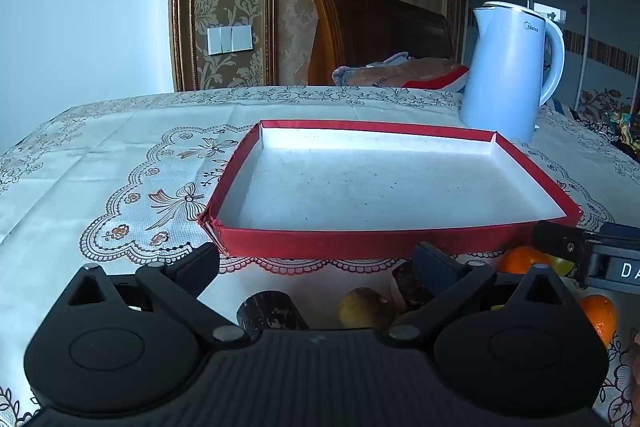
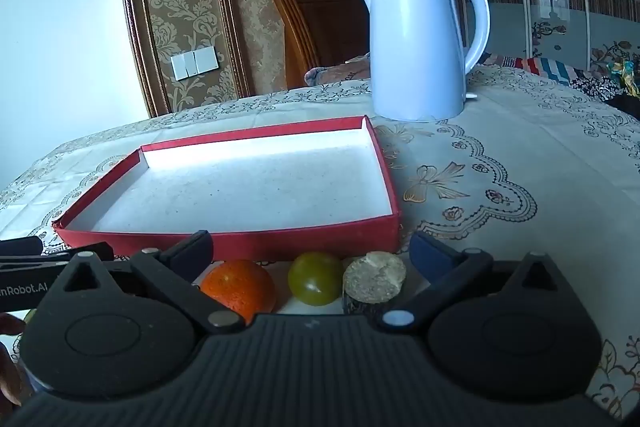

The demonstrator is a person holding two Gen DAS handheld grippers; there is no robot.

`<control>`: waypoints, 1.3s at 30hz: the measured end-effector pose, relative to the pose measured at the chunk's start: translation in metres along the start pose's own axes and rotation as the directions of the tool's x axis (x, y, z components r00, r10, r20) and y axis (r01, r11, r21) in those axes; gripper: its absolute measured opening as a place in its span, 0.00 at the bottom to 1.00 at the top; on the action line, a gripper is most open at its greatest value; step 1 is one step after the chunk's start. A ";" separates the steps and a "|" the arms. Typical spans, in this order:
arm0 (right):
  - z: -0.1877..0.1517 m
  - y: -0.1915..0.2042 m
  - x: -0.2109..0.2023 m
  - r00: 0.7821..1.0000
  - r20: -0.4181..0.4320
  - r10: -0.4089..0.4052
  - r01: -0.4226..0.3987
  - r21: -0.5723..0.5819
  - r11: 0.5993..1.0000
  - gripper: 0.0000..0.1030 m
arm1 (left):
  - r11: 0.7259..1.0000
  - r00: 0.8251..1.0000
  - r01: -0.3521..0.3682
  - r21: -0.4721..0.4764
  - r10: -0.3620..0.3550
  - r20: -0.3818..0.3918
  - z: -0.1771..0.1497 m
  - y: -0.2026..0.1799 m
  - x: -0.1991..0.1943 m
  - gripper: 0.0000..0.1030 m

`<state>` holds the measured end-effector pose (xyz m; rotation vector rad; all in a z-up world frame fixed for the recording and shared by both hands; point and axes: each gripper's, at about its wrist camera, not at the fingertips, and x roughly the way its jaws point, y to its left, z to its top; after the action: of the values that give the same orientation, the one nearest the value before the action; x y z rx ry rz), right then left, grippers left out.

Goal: Organize fruits
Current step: 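Move both tools toward the produce lined up beside the red tray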

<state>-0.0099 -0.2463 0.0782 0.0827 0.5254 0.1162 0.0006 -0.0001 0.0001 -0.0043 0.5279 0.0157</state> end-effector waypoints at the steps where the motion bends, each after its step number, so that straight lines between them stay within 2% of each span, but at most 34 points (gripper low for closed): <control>1: -0.001 0.000 -0.002 1.000 -0.003 0.009 -0.009 -0.002 1.000 1.00 | 1.000 1.000 0.000 -0.009 0.000 -0.002 0.000 0.000 0.000 1.00; 5: -0.002 0.004 -0.008 1.000 -0.009 -0.010 0.010 -0.010 1.000 1.00 | 0.999 0.999 0.028 -0.033 -0.026 0.044 -0.003 0.002 -0.007 1.00; 7: 0.000 0.003 0.000 0.999 -0.038 -0.021 0.021 -0.003 1.000 1.00 | 0.999 0.999 0.014 -0.043 -0.012 0.049 -0.004 0.005 -0.009 1.00; 12: -0.001 0.004 -0.006 1.000 -0.002 -0.030 0.030 -0.018 0.999 1.00 | 0.994 0.997 0.001 -0.106 0.008 0.077 0.001 0.019 -0.016 1.00; 19: -0.003 0.007 -0.010 0.999 0.034 -0.033 0.035 -0.039 0.999 1.00 | 0.995 0.995 -0.080 -0.053 0.083 0.058 -0.008 0.018 -0.036 1.00; 24: -0.004 0.012 -0.016 0.997 0.068 -0.039 0.044 -0.074 0.996 1.00 | 0.990 0.997 -0.072 -0.118 0.074 0.017 -0.021 0.021 -0.042 1.00; 28: -0.005 0.016 -0.021 0.995 0.097 -0.038 0.048 -0.098 0.994 1.00 | 0.993 0.995 -0.101 -0.060 0.099 -0.029 -0.023 0.013 -0.038 1.00; 32: -0.007 0.016 -0.027 0.992 0.125 -0.035 0.048 -0.095 0.994 1.00 | 0.990 0.990 -0.138 0.009 0.139 -0.006 -0.026 0.004 -0.038 1.00; 39: -0.005 0.012 -0.028 0.988 0.142 -0.062 0.072 -0.066 0.995 1.00 | 0.995 0.994 -0.103 0.004 0.103 -0.035 -0.030 0.002 -0.040 1.00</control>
<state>-0.0376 -0.2381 0.0885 0.0036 0.3829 0.0627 -0.0493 0.0009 -0.0060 0.0252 0.5628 0.1154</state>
